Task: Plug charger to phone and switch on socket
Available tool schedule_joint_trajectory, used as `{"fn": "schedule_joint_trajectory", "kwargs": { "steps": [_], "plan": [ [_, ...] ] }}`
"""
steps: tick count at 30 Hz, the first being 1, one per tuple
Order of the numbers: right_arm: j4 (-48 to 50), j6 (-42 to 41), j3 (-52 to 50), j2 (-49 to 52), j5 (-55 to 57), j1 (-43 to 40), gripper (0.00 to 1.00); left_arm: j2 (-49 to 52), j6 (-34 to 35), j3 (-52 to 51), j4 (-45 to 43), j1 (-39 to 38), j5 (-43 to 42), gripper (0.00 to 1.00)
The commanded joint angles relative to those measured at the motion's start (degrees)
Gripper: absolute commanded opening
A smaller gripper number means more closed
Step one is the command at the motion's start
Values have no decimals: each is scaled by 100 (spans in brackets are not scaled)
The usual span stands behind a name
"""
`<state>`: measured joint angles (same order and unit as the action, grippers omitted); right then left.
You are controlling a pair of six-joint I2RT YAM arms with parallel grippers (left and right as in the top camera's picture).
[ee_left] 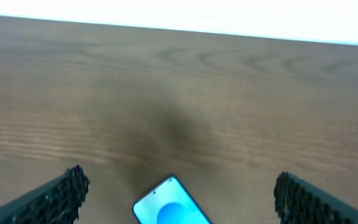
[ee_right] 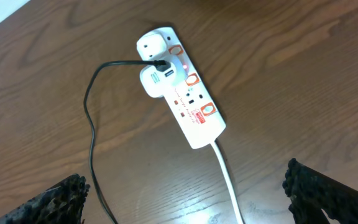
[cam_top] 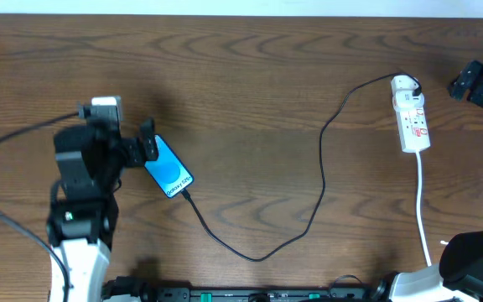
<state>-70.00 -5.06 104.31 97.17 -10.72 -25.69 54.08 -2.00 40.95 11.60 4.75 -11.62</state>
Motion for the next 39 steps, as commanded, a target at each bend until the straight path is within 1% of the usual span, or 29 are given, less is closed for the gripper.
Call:
{"fn": "schedule_joint_trajectory", "kwargs": {
  "steps": [1, 6, 8, 11, 15, 20, 27, 32, 39],
  "plan": [
    [-9, -68, 96, -31, 9, -20, 99, -570, -96, -568, -437, -2, 70, 98],
    [-9, -68, 96, -31, 9, -20, 99, -1263, -96, -1165, -1060, -2, 72, 98],
    [-9, -68, 96, -31, 9, -20, 99, -1792, -98, -1602, -1615, -2, 70, 98],
    [-9, -68, 96, -31, 9, -20, 99, -2199, -98, -1961, -2100, -2, 72, 98],
    [-9, -68, 96, -31, 9, -20, 99, -2782, -101, -2352, -2459, -2, 76, 98],
    [-9, -68, 96, -31, 9, -20, 99, -3501, -149, -2726, -2549, -2, 79, 98],
    [-9, -68, 96, -31, 9, -20, 99, -4354, -470, -3187, -2581, -2, 74, 98],
    [-9, -68, 96, -31, 9, -20, 99, -4994, -490, -3611, -2590, -2, 74, 98],
    [-9, -68, 96, -31, 9, -20, 99, -5401, -507, -3971, -2605, -2, 76, 98]
  ]
}}
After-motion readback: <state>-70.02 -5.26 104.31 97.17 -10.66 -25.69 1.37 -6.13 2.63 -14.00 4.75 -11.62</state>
